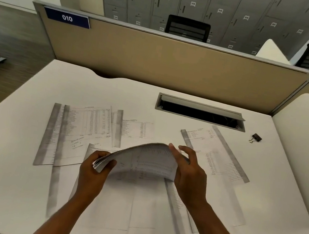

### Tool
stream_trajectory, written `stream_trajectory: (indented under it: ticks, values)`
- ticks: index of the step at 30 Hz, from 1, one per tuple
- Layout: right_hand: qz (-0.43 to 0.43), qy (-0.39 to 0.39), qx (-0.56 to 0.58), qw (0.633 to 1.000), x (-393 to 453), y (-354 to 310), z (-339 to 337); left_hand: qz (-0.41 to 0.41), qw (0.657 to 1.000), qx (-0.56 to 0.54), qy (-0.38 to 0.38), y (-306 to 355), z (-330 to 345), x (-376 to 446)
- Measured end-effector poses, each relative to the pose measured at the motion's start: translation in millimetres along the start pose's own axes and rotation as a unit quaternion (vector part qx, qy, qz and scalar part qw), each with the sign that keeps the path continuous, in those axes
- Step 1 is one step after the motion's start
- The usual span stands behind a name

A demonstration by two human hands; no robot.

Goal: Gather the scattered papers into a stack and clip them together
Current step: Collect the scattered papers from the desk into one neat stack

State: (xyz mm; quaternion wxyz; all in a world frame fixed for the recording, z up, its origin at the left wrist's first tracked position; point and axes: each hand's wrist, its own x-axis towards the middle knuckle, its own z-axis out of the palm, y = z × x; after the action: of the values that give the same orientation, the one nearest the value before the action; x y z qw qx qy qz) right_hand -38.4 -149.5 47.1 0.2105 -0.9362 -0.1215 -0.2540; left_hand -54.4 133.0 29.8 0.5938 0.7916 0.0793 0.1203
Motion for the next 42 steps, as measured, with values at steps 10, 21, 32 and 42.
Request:
stream_trajectory:
  ticks: [10, 21, 32, 42]
  values:
    - [0.034, 0.002, 0.048, 0.998, 1, 2, 2, -0.011, 1.0, 0.0, -0.004, 1, 4, 3]
    - [0.374, 0.02, 0.354, 0.857, -3, 6, 27, -0.043, 0.997, -0.039, 0.046, 19, 12, 12]
    - [0.362, -0.082, 0.326, 0.87, -37, 24, 39, -0.086, 0.992, 0.094, -0.026, -8, 4, 3]
    - [0.451, -0.135, 0.507, 0.722, -22, 25, 1, -0.226, 0.962, -0.014, -0.151, 2, -11, 40]
